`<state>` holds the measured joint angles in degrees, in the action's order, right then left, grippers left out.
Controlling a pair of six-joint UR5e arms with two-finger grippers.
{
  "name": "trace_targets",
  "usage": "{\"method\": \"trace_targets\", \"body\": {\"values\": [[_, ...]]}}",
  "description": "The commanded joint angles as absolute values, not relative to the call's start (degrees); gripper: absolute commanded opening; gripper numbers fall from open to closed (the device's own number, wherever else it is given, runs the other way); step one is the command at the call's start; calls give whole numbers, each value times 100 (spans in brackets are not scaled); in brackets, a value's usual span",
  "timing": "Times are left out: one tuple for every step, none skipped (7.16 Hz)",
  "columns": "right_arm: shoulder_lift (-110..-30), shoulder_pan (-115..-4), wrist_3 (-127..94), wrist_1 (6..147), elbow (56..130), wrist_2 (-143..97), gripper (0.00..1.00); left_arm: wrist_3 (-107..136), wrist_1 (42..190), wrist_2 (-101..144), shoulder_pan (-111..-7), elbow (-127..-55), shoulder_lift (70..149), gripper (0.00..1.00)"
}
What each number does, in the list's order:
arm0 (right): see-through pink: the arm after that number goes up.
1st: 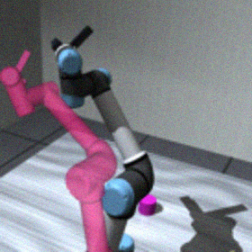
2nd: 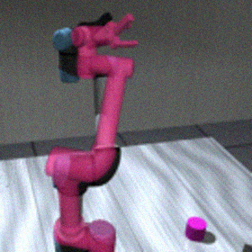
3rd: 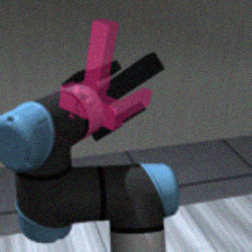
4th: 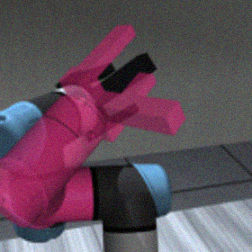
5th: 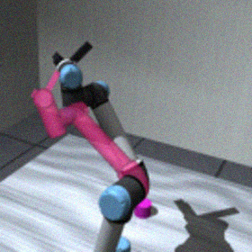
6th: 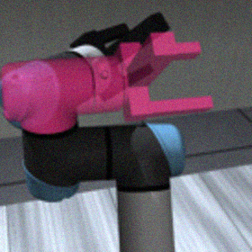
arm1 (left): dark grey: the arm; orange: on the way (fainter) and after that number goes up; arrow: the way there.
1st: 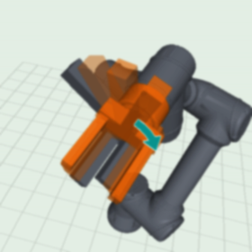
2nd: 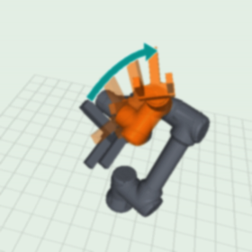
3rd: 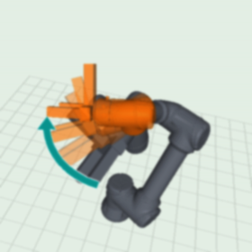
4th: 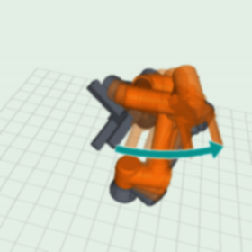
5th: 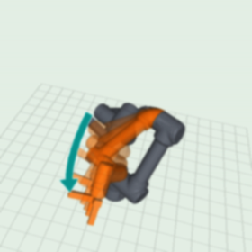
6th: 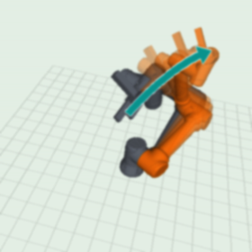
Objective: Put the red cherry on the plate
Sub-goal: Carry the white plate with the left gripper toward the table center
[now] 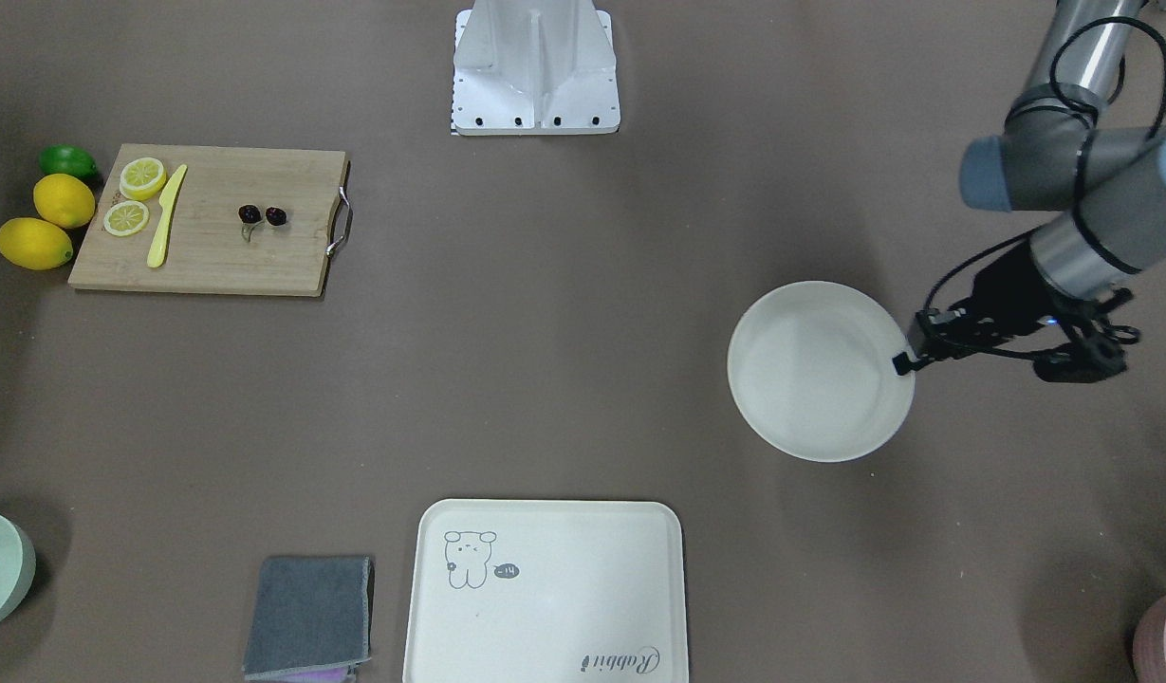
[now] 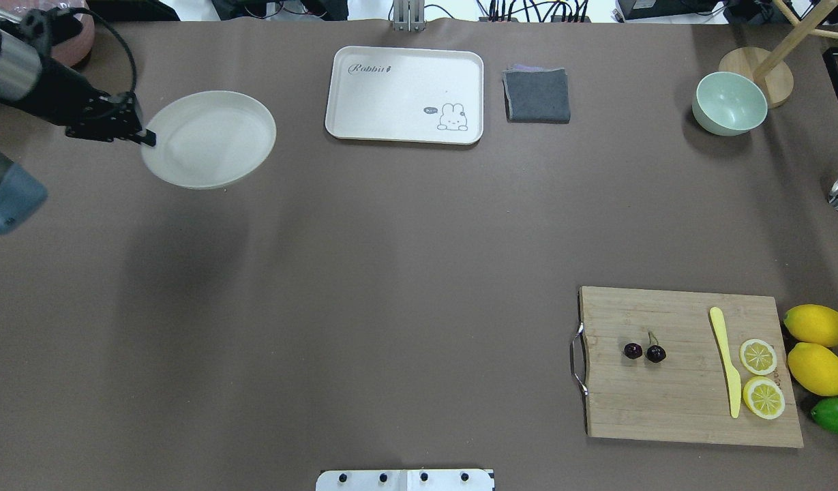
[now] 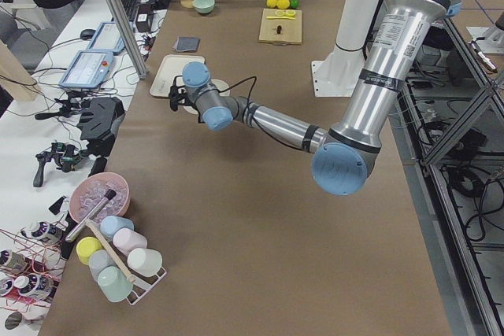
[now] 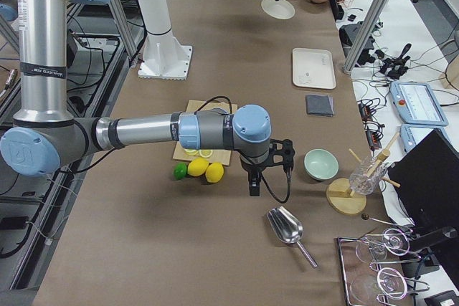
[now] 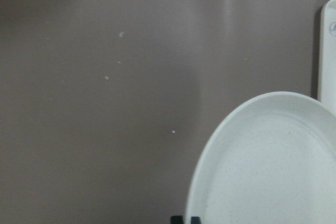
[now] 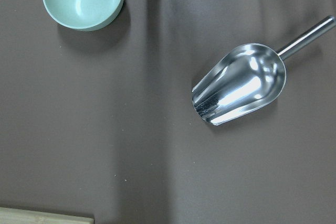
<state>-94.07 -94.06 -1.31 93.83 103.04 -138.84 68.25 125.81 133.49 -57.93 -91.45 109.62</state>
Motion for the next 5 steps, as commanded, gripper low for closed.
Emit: {"method": "trace_targets", "body": {"values": [[-9360, -9246, -387, 9343, 10318, -13904, 100, 8406, 12568, 12028, -4399, -9738, 11318, 0], [-9352, -9194, -387, 9334, 10336, -13913, 100, 8759, 12551, 11493, -3881, -9703, 11564, 0], [-9352, -9185, -387, 9325, 10362, -13930, 100, 8893, 12533, 10835, -3328, -9607, 11740, 0], [-9343, -9185, -395, 9325, 10415, -13931, 100, 9034, 12559, 10358, -3026, -9363, 11951, 0], [-9273, -9132, -517, 9334, 10459, -13931, 100, 9061, 12603, 10145, -2858, -9160, 11997, 0]]}}
